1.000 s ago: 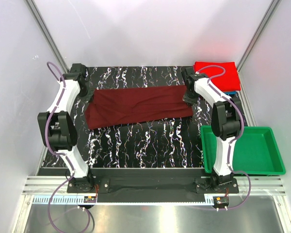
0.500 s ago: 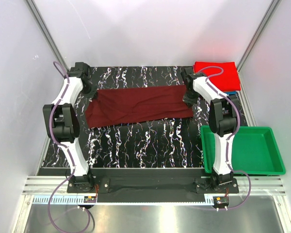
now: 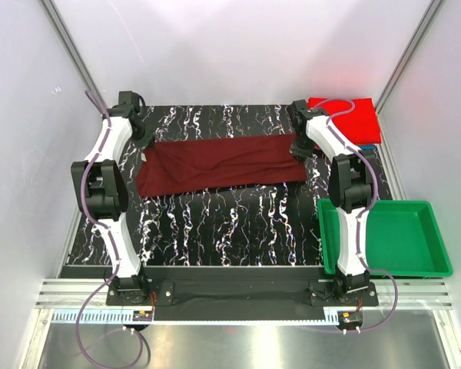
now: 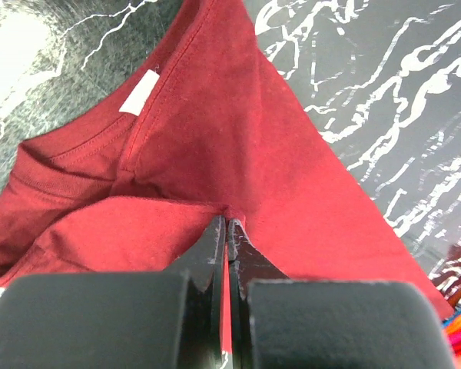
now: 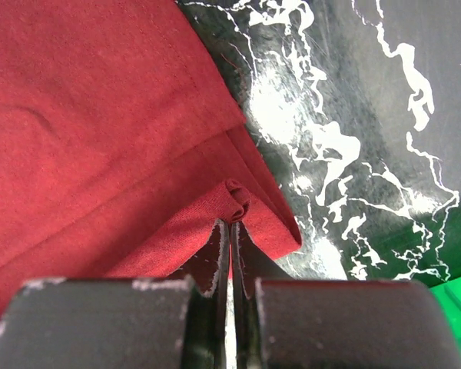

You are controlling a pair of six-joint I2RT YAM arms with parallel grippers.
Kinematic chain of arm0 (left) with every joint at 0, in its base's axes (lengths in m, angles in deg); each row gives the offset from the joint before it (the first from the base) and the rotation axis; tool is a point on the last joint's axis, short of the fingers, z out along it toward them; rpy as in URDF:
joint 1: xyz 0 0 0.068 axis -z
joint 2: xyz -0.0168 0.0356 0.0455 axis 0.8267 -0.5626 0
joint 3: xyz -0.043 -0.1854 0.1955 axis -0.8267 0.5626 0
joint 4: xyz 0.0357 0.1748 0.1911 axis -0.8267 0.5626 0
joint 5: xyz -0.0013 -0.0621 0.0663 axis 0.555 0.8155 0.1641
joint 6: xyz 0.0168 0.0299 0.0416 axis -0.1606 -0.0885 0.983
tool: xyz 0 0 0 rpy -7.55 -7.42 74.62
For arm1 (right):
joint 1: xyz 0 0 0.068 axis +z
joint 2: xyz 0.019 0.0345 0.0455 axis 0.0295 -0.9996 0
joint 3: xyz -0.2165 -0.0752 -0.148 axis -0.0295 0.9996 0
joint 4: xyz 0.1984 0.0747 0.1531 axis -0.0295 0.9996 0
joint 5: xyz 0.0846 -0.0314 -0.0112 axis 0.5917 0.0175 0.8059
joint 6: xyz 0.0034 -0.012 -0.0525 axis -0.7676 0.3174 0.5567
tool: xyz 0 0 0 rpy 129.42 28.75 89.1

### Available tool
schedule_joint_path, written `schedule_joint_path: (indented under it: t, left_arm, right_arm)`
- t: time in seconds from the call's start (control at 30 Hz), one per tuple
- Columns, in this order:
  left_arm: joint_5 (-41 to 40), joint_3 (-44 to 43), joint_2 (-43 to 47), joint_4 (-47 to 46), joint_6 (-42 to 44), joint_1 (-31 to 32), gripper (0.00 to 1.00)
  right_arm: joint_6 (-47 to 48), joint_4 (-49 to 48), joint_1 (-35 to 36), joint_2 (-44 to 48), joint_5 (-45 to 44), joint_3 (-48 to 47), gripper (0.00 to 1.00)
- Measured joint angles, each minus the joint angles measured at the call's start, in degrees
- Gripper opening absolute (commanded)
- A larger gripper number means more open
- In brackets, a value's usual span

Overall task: Fold and stack the t-shirts
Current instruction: Fold the tshirt

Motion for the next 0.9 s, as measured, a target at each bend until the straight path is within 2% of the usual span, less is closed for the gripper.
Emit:
schedule_joint_path:
  t: [0.73, 0.83, 0.9]
  left_arm:
    - [1.1, -3.6, -5.7, -1.8, 1.4, 0.0, 0.00]
    - [1.8, -4.0, -6.4, -2.1, 1.6, 0.0, 0.00]
    - [2.3, -4.6, -7.0, -2.1, 1.7, 0.0, 0.08]
  right_arm:
    - [0.5, 2.3, -1.1, -5.7, -0.3, -7.1, 0.00]
    - [0.3, 3.3, -1.1, -6.0, -0.4, -7.1, 0.18]
    - [0.2, 3.6, -1.1, -6.0, -0.5, -7.1, 0.26]
